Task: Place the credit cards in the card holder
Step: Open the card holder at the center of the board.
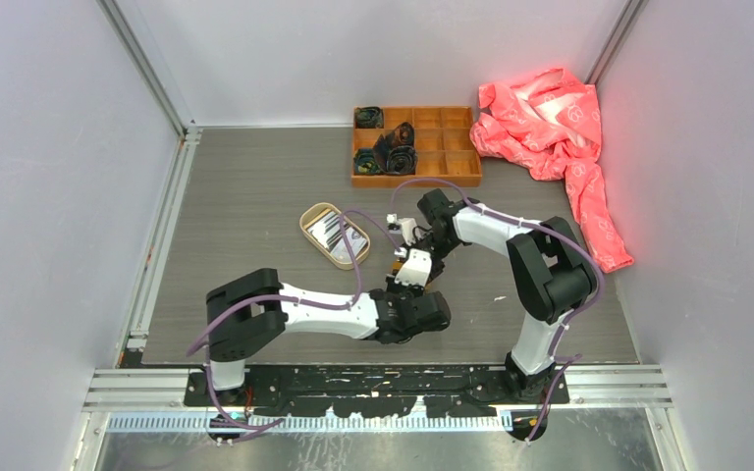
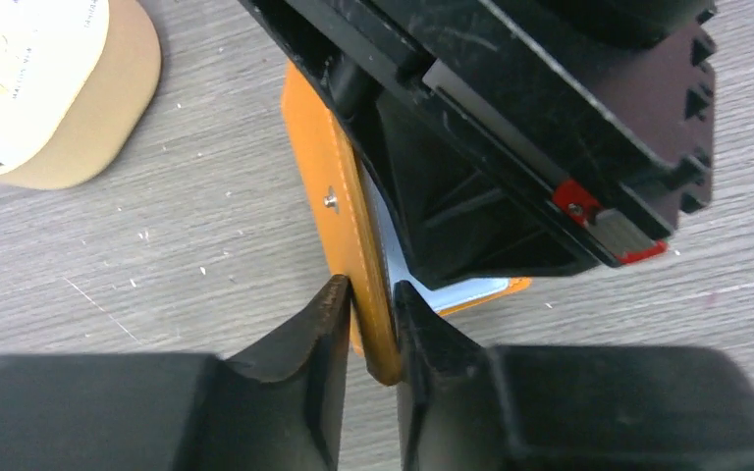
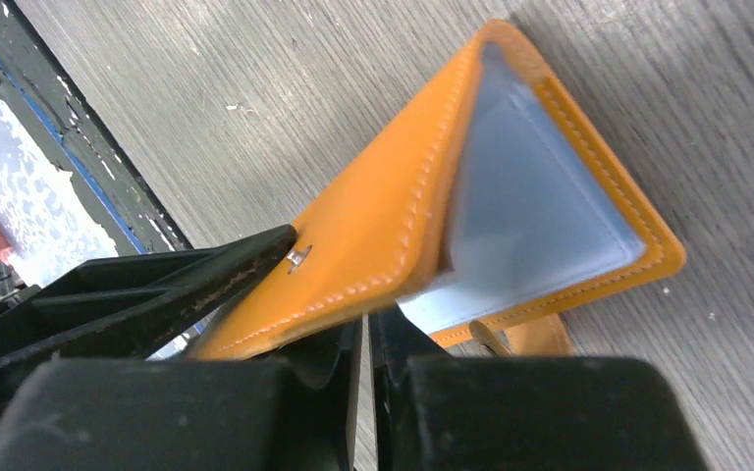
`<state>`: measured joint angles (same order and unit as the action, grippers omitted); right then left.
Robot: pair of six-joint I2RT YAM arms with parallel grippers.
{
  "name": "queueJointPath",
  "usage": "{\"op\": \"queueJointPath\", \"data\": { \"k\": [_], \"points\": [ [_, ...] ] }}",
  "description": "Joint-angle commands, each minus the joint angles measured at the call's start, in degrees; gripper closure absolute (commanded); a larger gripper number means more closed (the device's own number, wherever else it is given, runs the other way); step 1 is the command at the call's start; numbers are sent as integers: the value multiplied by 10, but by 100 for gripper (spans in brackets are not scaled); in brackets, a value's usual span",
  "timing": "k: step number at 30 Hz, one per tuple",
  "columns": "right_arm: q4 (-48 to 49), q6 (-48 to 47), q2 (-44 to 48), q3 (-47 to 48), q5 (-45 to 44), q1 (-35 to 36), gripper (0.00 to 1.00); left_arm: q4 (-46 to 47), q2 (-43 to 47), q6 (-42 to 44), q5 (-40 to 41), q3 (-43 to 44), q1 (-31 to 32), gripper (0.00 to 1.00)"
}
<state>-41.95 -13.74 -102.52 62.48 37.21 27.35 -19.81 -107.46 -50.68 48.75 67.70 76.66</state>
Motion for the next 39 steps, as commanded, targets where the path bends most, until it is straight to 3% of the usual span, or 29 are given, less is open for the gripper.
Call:
{"op": "queueJointPath", "data": {
  "k": [1, 3, 10, 17, 22, 30, 39],
  "points": [
    [6, 5, 5, 17, 3, -8, 88, 28, 13, 4, -3, 3, -11, 91],
    [13, 15, 7, 14, -7, -16, 87, 39, 27, -8, -7, -14, -13, 100],
    [52, 56, 37, -4, -93, -46, 86, 91, 76, -110, 9, -97, -14, 100],
    [53, 78, 23, -1, -104, -57, 74, 96, 90, -208, 36, -120, -13, 100],
    [42, 92, 3, 7, -59, -70, 68, 119, 96, -225, 37, -133, -13, 100],
    [35, 97, -7, 13, -27, -82, 68, 154, 92, -217, 22, -139, -13, 100],
    [53, 83, 57, 4, -44, -94, 67, 94, 89, -248, 45, -123, -13, 100]
  ]
}}
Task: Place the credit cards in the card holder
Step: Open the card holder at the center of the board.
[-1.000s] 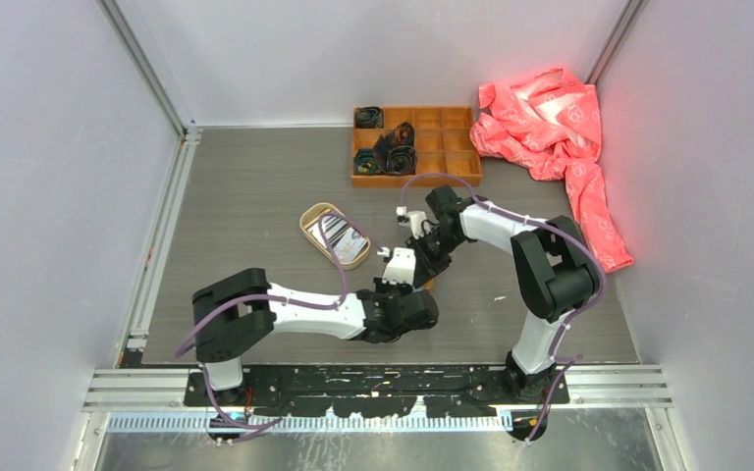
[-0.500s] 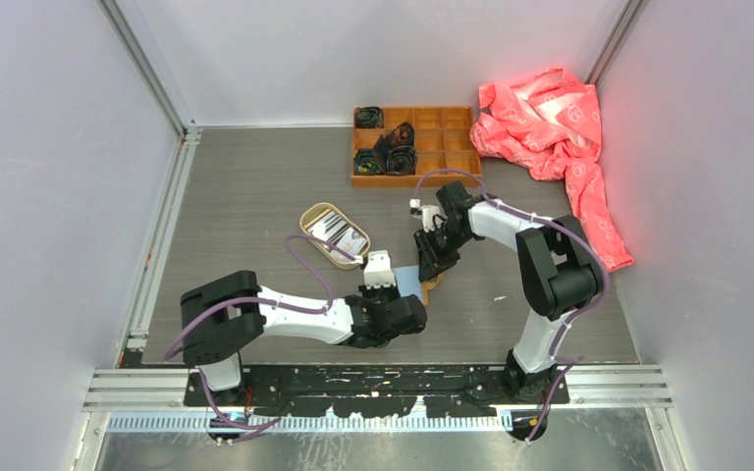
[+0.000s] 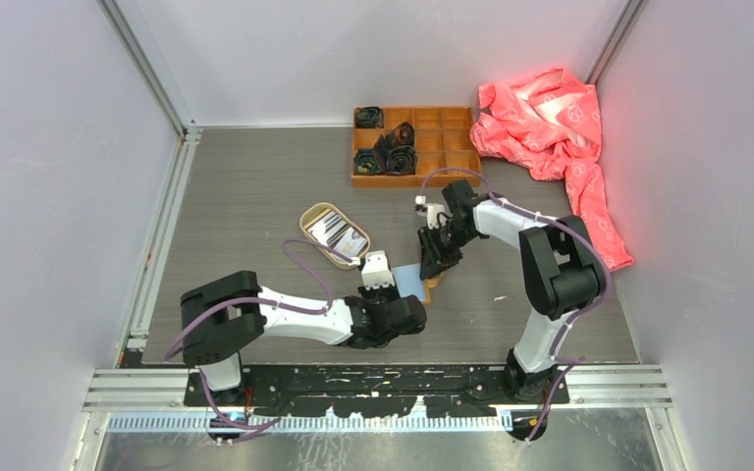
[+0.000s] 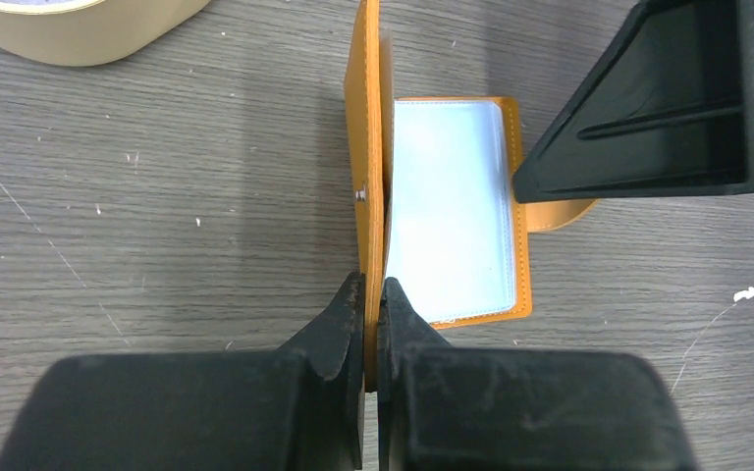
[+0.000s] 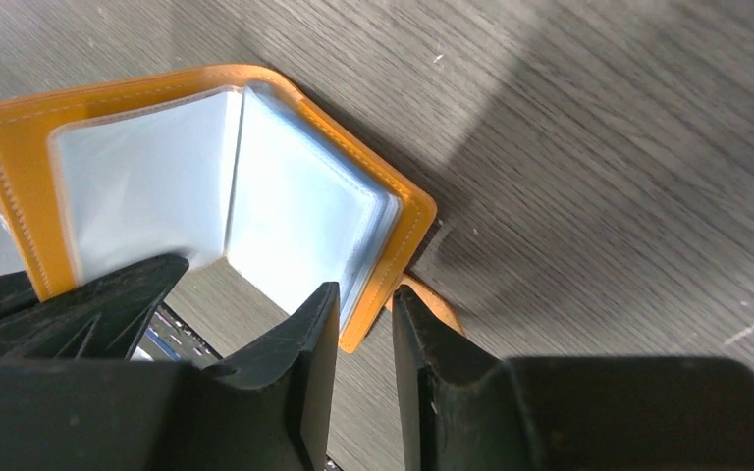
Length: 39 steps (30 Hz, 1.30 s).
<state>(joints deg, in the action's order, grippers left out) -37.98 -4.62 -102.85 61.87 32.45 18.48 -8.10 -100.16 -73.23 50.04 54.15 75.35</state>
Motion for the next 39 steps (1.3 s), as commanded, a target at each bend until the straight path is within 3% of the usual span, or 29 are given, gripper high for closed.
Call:
{"op": "queueJointPath", "data": {
  "k": [1, 8, 24, 39],
  "points": [
    [20, -10, 74, 5, 4, -6, 67, -25, 16, -23, 34, 12, 0, 100],
    [8, -22, 67, 2, 92, -5, 67, -28, 18, -24, 36, 16, 0, 100],
    [-14, 2, -21, 30, 6, 3, 67, -19, 18, -27, 31, 17, 1, 100],
    [-48, 2, -69, 57, 71, -2, 62, 17, 17, -13, 11, 15, 6, 100]
  ]
}}
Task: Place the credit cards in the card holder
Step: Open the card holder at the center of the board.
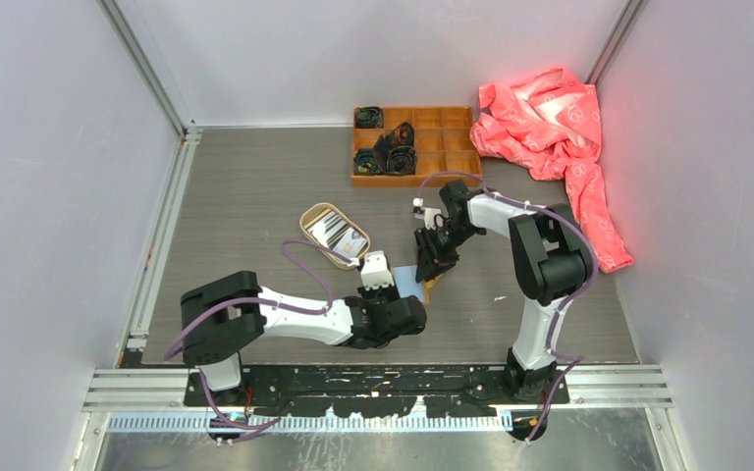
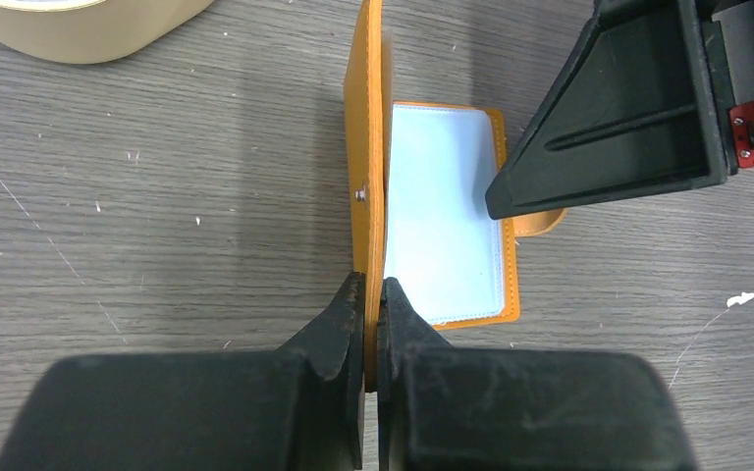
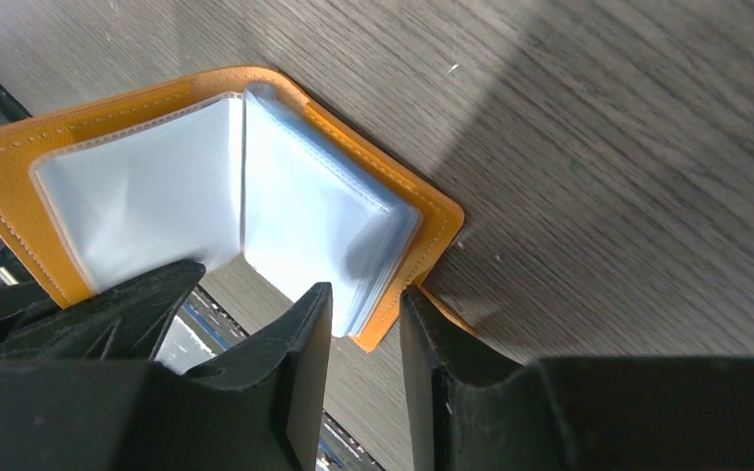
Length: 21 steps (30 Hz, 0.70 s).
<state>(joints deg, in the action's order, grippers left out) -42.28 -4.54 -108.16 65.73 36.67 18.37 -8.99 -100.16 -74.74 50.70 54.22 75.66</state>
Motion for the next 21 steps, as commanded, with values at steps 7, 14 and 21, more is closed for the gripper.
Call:
{"op": "queueJointPath", "data": {
  "k": [7, 14, 21],
  "points": [
    [-9, 4, -16, 20, 61, -7, 67, 31, 11, 4, 0, 18, 4, 100],
    [-4, 11, -11, 18, 63, -11, 76, 30, 9, 5, 1, 18, 4, 100],
    [9, 22, -9, 10, 1, -14, 61, 35, 8, 4, 0, 16, 4, 100]
  ]
}}
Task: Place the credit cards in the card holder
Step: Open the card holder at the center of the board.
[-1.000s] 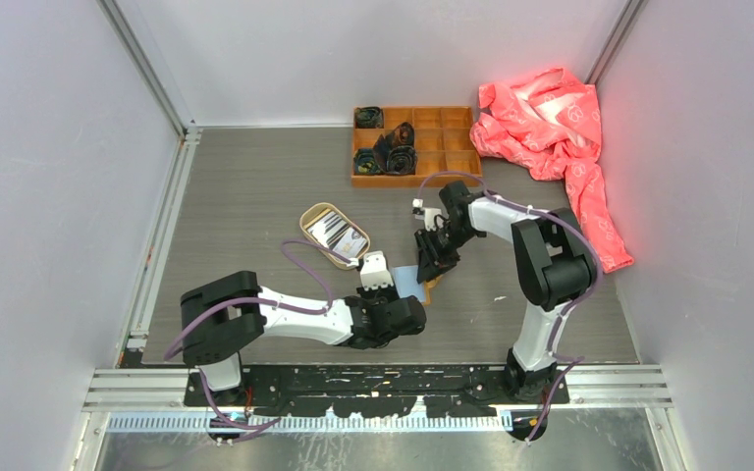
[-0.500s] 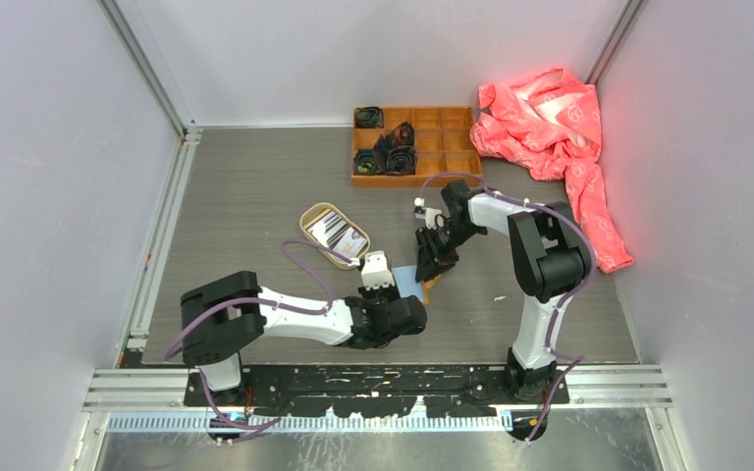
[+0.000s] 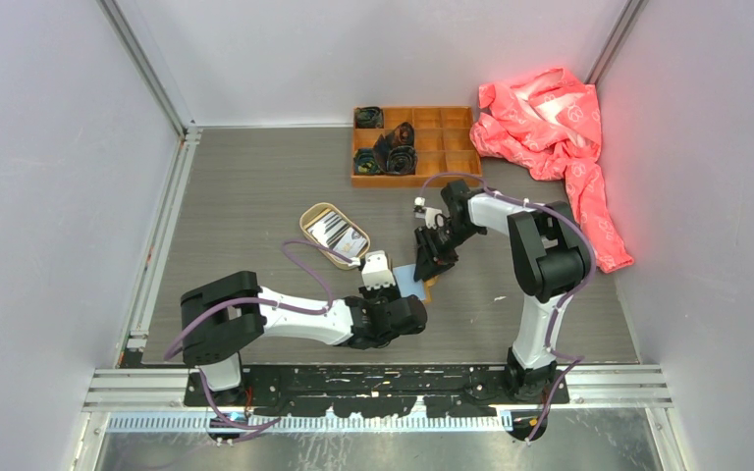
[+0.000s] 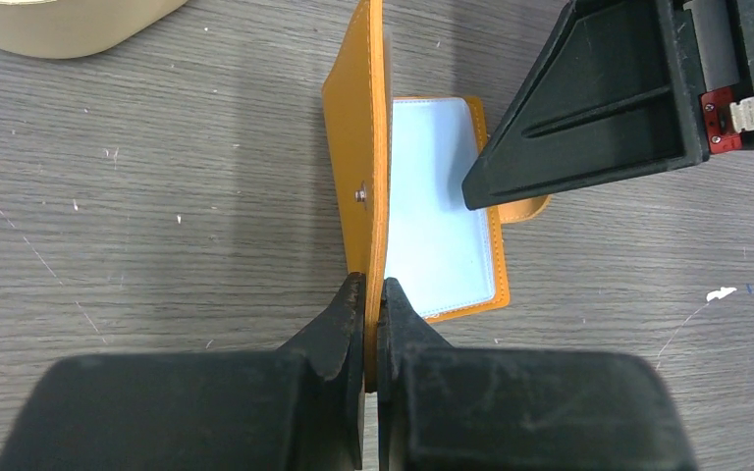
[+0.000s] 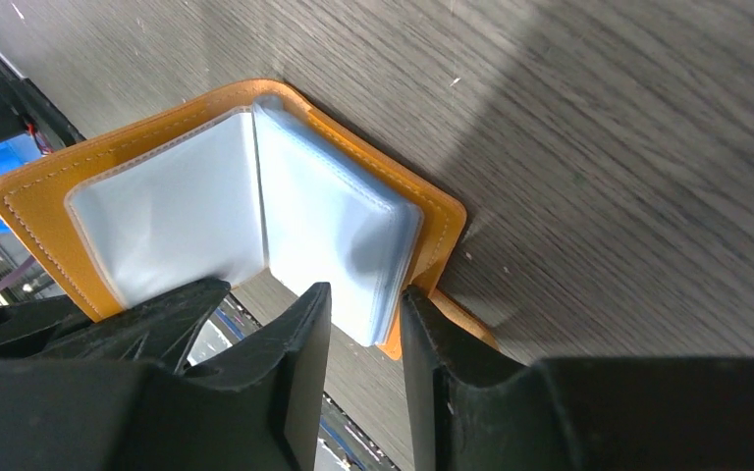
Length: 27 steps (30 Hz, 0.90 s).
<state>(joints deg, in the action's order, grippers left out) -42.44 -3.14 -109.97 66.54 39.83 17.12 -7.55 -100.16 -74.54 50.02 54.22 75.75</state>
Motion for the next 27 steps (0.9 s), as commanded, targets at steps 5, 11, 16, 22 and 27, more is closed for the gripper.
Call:
{"op": "queueJointPath", "data": {
  "k": [5, 11, 16, 22, 27],
  "points": [
    [8, 12, -4, 5, -15, -2, 60, 31, 6, 6, 1, 15, 3, 100],
    [-2, 14, -17, 14, 28, -2, 62, 43, 1, 8, -5, 10, 3, 100],
    [-12, 11, -15, 18, 118, -4, 65, 56, 1, 6, -10, 0, 3, 100],
    [-11, 9, -6, 15, 192, -6, 67, 73, 9, 7, -9, -21, 3, 100],
    [-6, 10, -4, 11, 206, -6, 67, 119, 13, 16, -13, -40, 4, 100]
  ]
}}
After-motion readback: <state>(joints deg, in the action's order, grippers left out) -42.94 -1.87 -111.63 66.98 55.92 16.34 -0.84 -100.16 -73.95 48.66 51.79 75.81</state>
